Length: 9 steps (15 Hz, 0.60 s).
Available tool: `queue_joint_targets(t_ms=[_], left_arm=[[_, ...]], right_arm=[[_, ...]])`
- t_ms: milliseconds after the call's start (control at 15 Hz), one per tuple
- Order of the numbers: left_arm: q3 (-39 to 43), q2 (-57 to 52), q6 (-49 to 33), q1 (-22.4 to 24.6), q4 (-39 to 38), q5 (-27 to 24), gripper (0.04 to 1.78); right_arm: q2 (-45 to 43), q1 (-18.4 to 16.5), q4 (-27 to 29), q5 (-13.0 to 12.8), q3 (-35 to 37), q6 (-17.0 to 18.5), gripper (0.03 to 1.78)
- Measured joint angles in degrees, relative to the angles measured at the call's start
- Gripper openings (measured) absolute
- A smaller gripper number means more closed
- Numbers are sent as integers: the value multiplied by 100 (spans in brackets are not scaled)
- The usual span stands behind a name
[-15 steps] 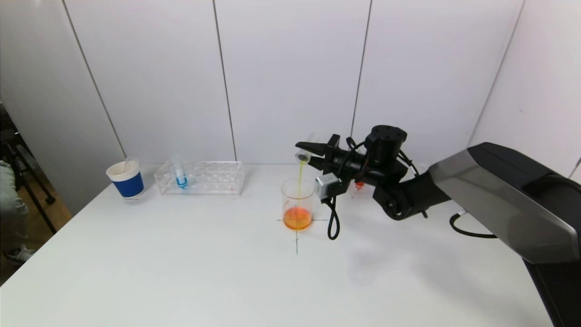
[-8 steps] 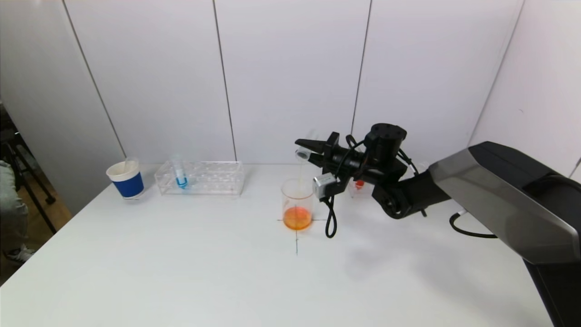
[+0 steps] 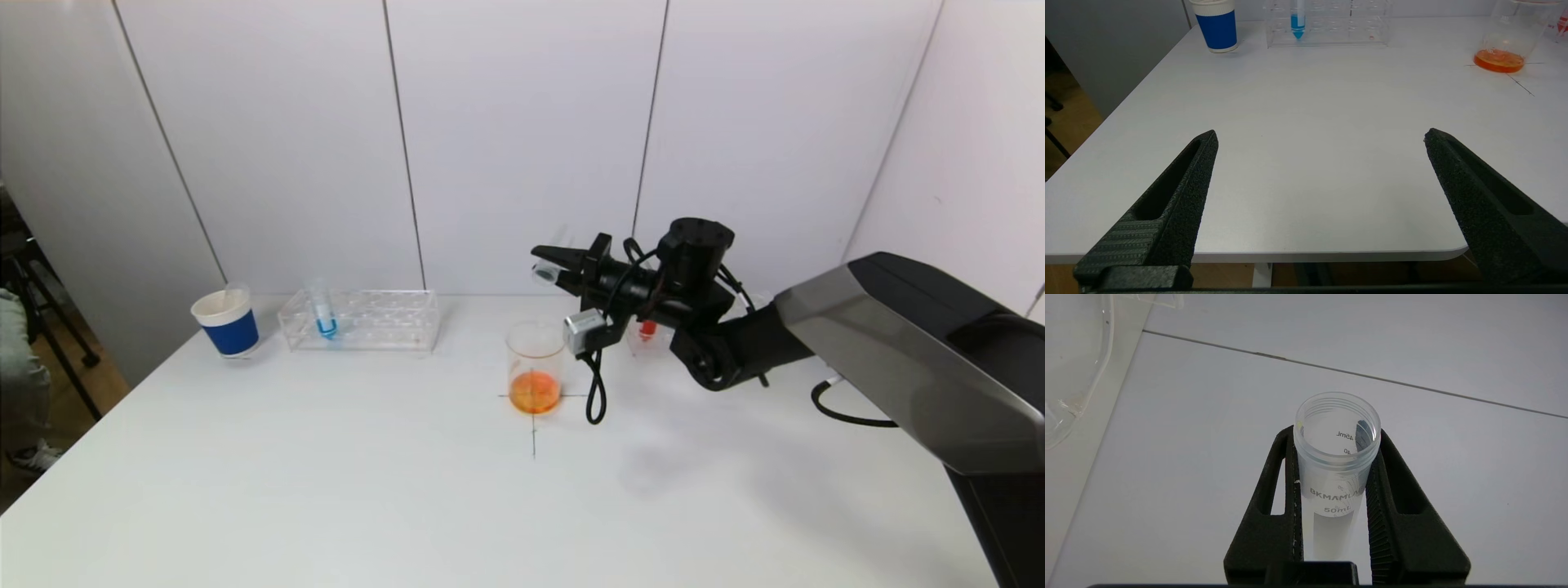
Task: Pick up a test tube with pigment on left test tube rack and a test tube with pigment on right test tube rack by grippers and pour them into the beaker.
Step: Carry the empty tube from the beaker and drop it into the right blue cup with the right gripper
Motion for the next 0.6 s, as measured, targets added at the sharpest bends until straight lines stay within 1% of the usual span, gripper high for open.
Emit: queue_joint_targets(t_ms=[267,400,467,600], left_arm=[[0,0,0,0,0,2,176],[0,0,0,0,0,2,176],[0,0,2,0,0,2,176],[0,0,0,0,0,5,176]], right_arm=[[-5,6,0,-41,22,7,50],[-2,6,5,-60,44,74,50],[-7,12,20,-55,59,132,50],[-52,43,28,-63,121,490,50]])
